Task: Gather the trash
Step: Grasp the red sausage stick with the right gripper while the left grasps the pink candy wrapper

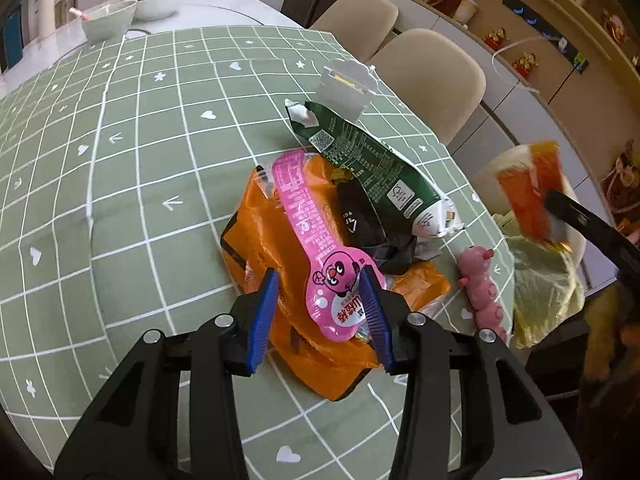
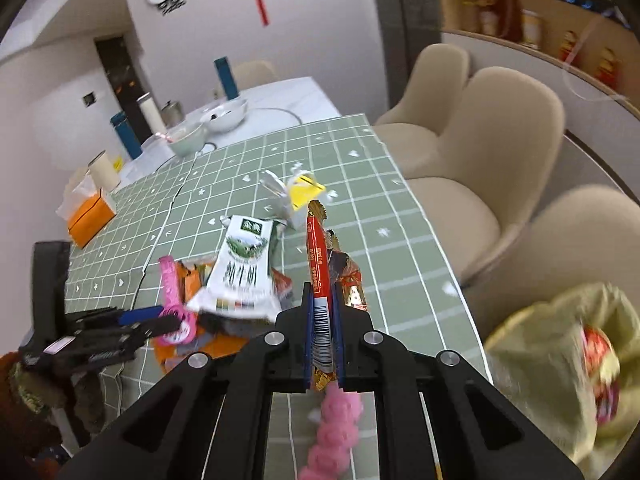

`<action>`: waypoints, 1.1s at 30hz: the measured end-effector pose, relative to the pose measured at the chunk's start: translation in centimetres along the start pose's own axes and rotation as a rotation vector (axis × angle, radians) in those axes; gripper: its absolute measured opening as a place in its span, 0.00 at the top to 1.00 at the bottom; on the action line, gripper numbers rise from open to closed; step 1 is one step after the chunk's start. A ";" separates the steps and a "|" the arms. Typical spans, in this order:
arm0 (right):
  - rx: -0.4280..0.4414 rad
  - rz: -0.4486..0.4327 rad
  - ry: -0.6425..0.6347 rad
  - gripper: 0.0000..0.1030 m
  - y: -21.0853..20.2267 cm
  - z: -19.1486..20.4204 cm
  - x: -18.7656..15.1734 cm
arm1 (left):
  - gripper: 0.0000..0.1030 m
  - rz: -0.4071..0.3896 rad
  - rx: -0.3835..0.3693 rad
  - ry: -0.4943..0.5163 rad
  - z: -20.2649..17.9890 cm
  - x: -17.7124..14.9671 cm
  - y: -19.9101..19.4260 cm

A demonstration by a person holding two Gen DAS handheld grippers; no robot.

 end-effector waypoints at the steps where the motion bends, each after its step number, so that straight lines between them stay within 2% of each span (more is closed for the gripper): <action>1: -0.001 -0.006 0.014 0.91 -0.4 -0.1 -0.7 | 0.61 0.003 0.010 0.012 -0.3 0.0 0.3; 2: 0.000 -0.008 0.028 0.91 -0.8 -0.1 -1.4 | 0.62 0.010 0.026 0.031 -0.7 -0.1 0.6; 4: 0.000 -0.011 0.048 0.91 -1.3 0.0 -2.7 | 0.79 0.015 0.055 0.071 -1.3 -0.2 0.8; 6: -0.002 -0.019 0.059 0.91 -1.9 0.2 -3.5 | 0.86 0.010 0.051 0.096 -1.8 -0.2 0.5; 12: -0.010 -0.065 0.075 0.91 -4.0 0.0 -4.6 | 0.90 -0.073 0.025 0.149 -3.6 0.9 -3.5; 15: -0.012 -0.091 0.089 0.91 -5.2 -0.4 -4.5 | 0.95 -0.127 0.016 0.160 -4.2 2.0 -6.0; 20: -0.021 -0.151 0.106 0.91 -7.9 -1.4 -4.1 | 0.96 -0.215 0.030 0.214 -5.7 3.3 -9.4; 24: -0.032 -0.166 0.113 0.91 -9.2 -2.0 -4.6 | 0.96 -0.198 0.019 0.194 -5.2 3.3 -9.4; 26: -0.037 -0.164 0.115 0.91 -9.6 -2.3 -5.3 | 0.88 -0.197 -0.006 0.173 -4.8 2.9 -8.9; 27: -0.038 -0.161 0.120 0.91 -9.6 -2.4 -5.6 | 0.78 -0.194 -0.008 0.163 -4.5 2.6 -8.4; 29: -0.034 -0.156 0.129 0.91 -9.7 -2.5 -6.3 | 0.70 -0.157 0.002 0.168 -4.2 1.8 -6.6; 32: -0.029 -0.146 0.141 0.91 -9.4 -2.4 -6.9 | 0.65 -0.113 0.033 0.188 -4.5 0.9 -3.8; 33: -0.029 -0.143 0.142 0.91 -9.2 -2.4 -7.0 | 0.64 -0.099 0.071 0.209 -4.7 0.8 -2.5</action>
Point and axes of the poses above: each gripper's, at about its wrist camera, not at the fingertips, and y roughly the way its jaws point, z to its left, x to its top, the point moved 8 cm from there along y, roughly the way its jaws point, and after that the axes turned 7 degrees about z, right-handed, at the moved point
